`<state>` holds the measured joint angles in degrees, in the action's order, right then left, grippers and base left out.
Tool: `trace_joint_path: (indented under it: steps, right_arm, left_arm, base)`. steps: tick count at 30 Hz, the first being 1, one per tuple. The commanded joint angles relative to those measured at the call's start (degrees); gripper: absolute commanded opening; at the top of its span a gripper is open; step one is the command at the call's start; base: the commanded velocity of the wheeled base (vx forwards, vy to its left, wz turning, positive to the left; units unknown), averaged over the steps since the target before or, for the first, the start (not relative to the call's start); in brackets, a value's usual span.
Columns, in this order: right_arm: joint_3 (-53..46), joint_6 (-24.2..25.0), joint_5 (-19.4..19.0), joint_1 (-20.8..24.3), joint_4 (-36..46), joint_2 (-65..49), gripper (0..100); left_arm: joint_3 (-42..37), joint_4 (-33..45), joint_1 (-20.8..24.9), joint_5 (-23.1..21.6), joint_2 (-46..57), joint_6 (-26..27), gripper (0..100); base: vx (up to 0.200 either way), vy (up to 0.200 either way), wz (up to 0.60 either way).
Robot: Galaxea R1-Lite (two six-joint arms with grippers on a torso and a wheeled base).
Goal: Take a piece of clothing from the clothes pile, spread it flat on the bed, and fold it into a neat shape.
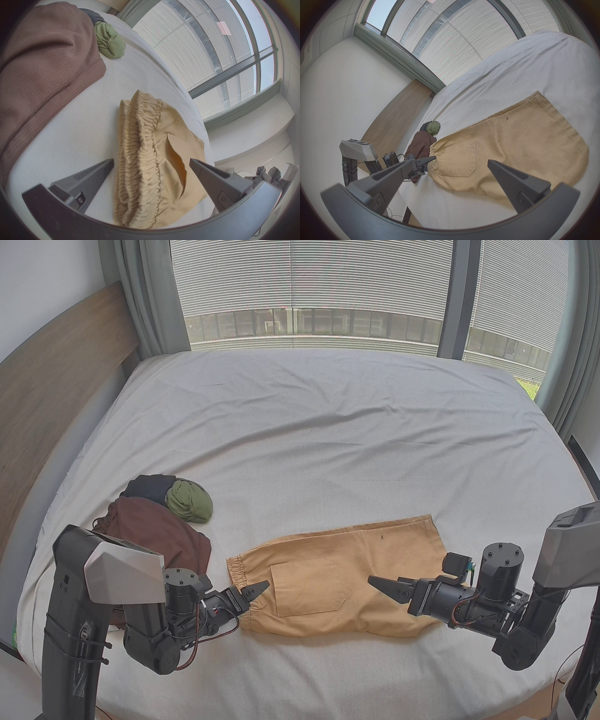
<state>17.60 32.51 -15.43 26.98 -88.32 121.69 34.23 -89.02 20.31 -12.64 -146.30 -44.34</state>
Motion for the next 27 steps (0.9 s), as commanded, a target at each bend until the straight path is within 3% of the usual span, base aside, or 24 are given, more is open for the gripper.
trace_joint_path:
  steps: [1, 18, 19, 27]
  right_arm:
    - [0.06, 0.01, -0.04, 0.09, -0.01, 0.13, 100]
    - [0.06, 0.10, -0.04, 0.36, -0.01, 0.22, 100]
    - [0.06, 0.10, -0.04, 0.36, -0.01, 0.22, 100]
    - [0.06, 0.10, -0.04, 0.27, -0.01, 0.22, 100]
  left_arm:
    - [1.45, -0.02, 0.52, -0.10, -0.48, -1.19, 100]
    - [4.44, -0.02, 1.93, -0.10, -1.01, -3.12, 100]
    - [4.44, -0.02, 1.93, -0.10, -1.01, -3.12, 0]
    - [3.39, -0.02, 1.93, -0.37, 0.23, -7.34, 0]
  base:
    - [0.000, 0.000, 0.00]
    - [0.000, 0.000, 0.00]
    - [0.000, 0.000, 0.00]
    - [0.000, 0.000, 0.00]
